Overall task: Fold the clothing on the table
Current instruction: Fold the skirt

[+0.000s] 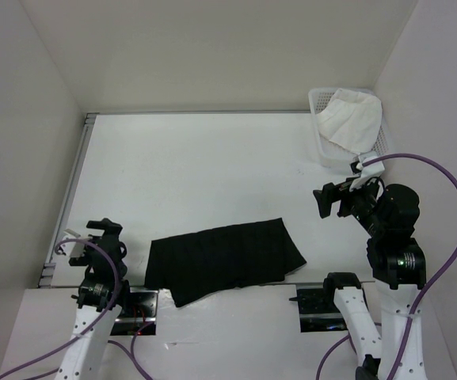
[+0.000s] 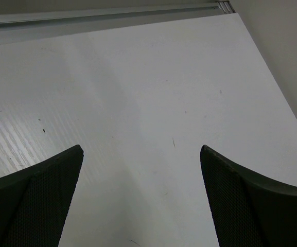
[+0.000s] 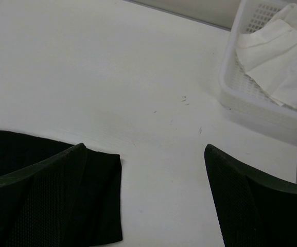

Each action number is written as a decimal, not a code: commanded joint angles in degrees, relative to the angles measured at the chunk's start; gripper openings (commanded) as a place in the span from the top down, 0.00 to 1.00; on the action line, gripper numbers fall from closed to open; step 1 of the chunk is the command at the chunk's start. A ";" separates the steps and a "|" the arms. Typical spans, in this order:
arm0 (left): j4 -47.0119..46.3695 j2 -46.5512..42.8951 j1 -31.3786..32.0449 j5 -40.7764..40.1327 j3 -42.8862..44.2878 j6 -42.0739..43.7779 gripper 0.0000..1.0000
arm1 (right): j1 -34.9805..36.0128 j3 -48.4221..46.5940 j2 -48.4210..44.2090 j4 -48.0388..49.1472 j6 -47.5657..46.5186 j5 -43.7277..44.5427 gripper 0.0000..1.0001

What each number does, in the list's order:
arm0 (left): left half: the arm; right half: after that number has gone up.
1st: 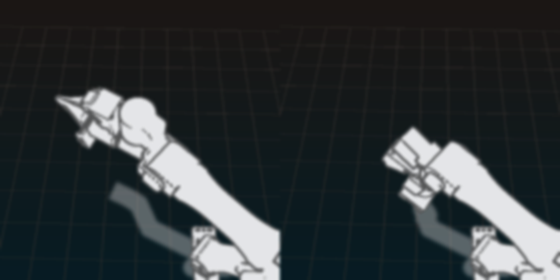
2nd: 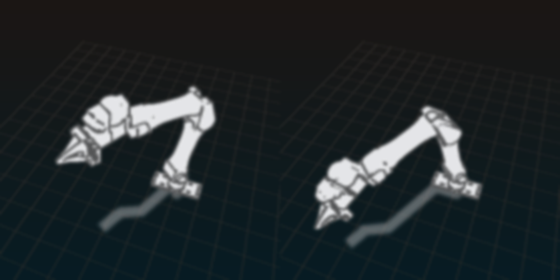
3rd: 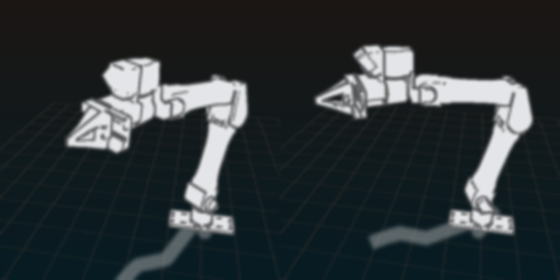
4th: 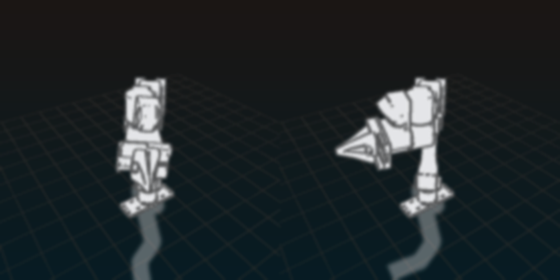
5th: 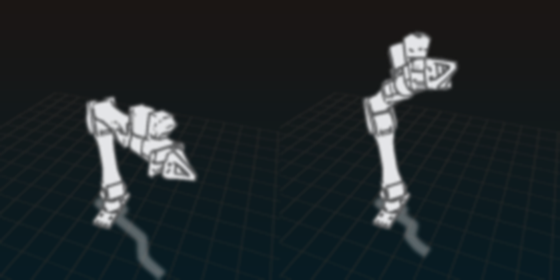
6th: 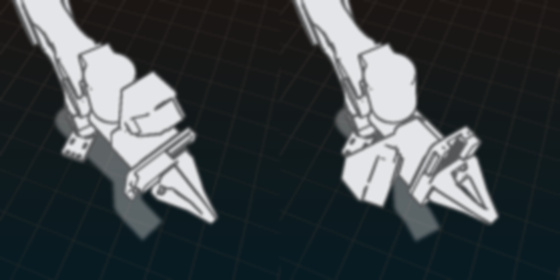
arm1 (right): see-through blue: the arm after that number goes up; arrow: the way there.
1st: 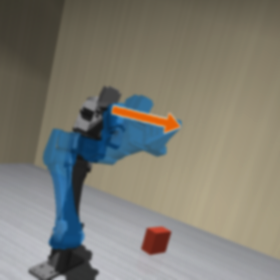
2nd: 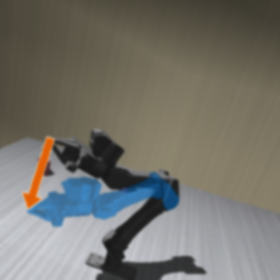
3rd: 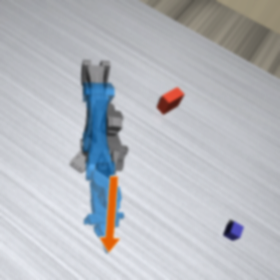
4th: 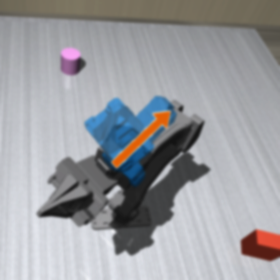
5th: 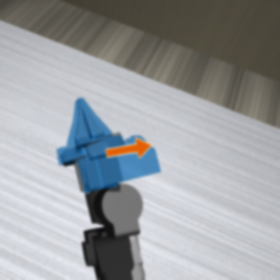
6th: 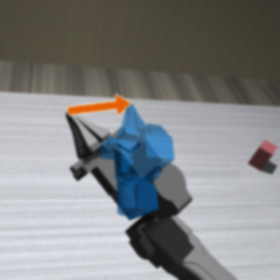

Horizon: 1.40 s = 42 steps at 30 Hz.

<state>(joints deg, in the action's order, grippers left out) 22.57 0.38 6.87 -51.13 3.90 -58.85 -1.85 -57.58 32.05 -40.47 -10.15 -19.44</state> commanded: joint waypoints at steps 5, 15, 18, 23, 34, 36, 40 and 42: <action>2.39 -6.89 -0.90 2.97 1.64 6.47 0.00 | 0.53 0.89 0.81 2.41 -1.01 -1.39 0.01; 2.39 -6.89 -0.90 2.97 1.64 6.47 0.00 | 0.53 0.89 5.21 2.94 0.05 1.86 0.01; 2.39 -6.89 -0.90 2.97 1.64 6.47 0.00 | 0.53 1.51 5.92 3.64 0.57 2.57 0.01; 2.39 -6.89 -0.90 2.97 1.64 6.47 0.00 | -4.46 2.12 7.75 4.17 0.57 0.81 0.01; -0.58 -6.89 -0.90 5.86 0.94 10.22 0.00 | -11.16 2.12 13.83 3.64 -0.56 -0.25 0.01; -2.51 -6.89 -0.90 8.05 0.41 13.38 0.00 | -11.69 2.12 13.30 3.64 -0.57 -0.25 0.01; -8.32 -7.41 -0.90 16.74 -2.40 22.00 0.00 | -11.69 2.12 13.30 3.64 -0.57 -0.25 0.01; -9.38 -7.41 -0.90 21.24 -3.29 23.43 0.00 | -11.69 2.12 13.30 3.64 -0.57 -0.25 0.01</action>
<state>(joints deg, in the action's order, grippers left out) 18.37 0.40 6.39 -37.58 3.09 -41.76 -13.04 -55.31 46.00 -39.51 -10.20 -18.92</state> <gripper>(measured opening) 1.001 0.991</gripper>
